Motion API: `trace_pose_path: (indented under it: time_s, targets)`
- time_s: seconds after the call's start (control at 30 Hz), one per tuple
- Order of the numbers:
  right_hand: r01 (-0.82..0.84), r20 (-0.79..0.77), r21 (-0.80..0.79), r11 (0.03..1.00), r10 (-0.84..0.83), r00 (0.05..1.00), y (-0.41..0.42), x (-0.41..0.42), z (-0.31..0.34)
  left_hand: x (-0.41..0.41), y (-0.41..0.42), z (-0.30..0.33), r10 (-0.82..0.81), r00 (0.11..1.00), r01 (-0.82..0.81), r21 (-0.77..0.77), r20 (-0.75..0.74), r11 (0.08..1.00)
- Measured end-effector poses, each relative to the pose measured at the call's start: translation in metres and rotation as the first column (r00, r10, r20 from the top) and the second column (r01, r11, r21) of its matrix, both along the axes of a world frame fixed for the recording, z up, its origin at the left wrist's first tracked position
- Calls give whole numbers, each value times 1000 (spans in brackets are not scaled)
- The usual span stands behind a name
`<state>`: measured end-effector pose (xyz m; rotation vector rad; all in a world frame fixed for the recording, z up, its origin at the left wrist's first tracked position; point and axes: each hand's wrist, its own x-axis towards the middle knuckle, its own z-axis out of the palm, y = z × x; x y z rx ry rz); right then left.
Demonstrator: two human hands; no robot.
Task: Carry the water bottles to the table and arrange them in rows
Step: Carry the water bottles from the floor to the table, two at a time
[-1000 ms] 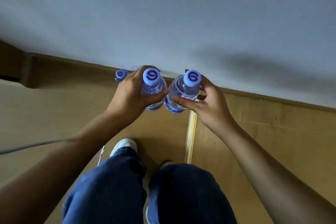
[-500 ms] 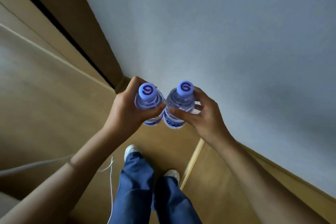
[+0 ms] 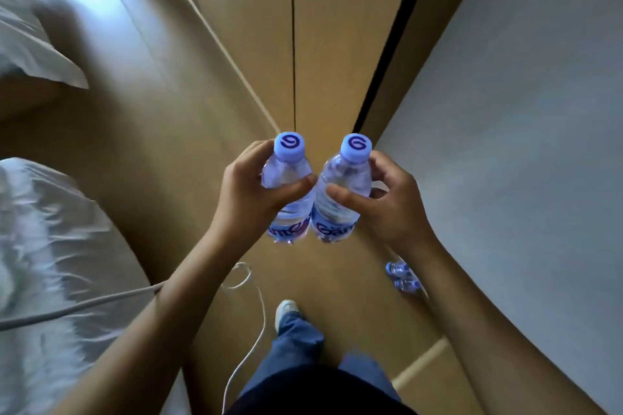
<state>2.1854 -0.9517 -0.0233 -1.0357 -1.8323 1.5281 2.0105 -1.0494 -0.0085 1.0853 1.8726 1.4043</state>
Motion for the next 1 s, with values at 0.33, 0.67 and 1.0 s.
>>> trace_pose_path:
  time_s: [0.33,0.67,1.0]
  targets:
    - [-261,-38,-49,964,259,965,14,-195,28,-154,-36,27,289,957,-289,17,-4,957]
    - [-494,-85,-47,868,490,868,123,-417,20,-338,48,17,521,854,-520,32,-7,853]
    - [-610,-102,-3,793,606,789,232,-626,38,-521,145,34,631,776,-631,61,15,774]
